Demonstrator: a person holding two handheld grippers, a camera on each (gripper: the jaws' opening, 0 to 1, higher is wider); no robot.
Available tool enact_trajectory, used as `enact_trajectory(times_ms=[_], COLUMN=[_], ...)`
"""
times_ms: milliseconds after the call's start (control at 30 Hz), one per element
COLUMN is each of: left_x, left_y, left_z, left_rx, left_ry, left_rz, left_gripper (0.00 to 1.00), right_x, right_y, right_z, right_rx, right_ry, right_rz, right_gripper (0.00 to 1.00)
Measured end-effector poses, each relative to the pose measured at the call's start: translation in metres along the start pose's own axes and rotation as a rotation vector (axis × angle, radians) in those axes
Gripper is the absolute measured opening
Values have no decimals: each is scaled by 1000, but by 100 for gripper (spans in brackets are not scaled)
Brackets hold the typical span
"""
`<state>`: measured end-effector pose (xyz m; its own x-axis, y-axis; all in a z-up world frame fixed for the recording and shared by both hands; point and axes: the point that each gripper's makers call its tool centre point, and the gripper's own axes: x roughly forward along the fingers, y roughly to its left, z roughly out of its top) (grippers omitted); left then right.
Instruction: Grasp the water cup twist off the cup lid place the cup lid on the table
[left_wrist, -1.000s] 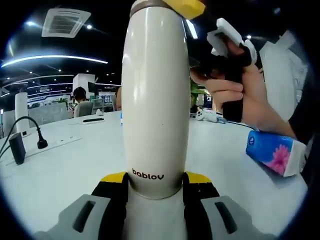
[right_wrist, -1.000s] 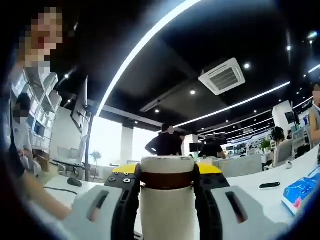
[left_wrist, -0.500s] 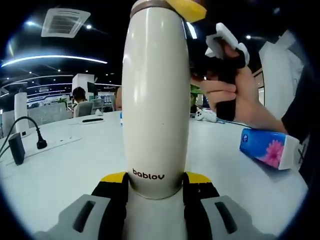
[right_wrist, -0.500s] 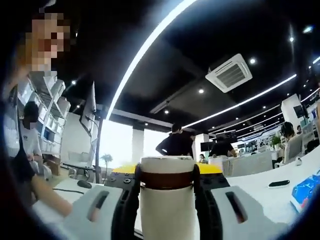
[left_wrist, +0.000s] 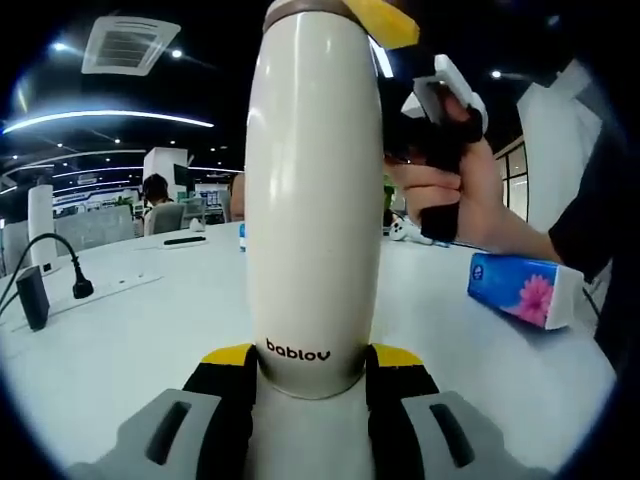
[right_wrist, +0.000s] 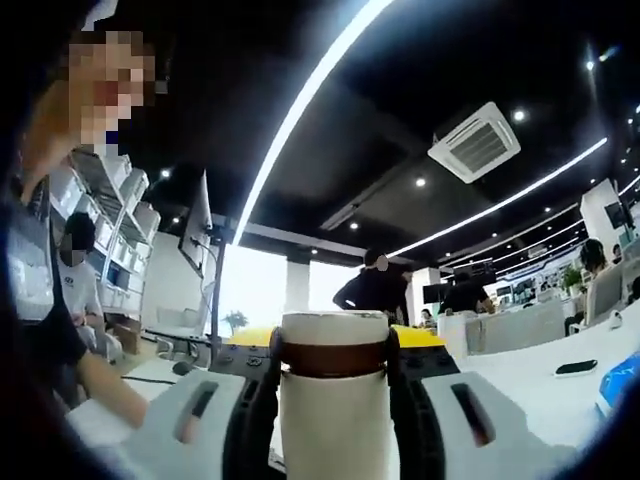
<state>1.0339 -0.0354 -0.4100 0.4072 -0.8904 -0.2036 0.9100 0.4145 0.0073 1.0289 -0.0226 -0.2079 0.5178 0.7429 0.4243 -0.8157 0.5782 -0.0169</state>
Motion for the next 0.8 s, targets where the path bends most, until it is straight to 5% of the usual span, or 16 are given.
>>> enact_trajectory(times_ms=[800], left_x=[1], left_y=[3], left_z=[-1], left_rx=[0], left_ry=[0], left_rz=[0], left_gripper=[45], right_x=[0], right_y=[2], right_z=[-1], right_rx=[43], right_ry=[-5], right_rz=[139], right_gripper=[45])
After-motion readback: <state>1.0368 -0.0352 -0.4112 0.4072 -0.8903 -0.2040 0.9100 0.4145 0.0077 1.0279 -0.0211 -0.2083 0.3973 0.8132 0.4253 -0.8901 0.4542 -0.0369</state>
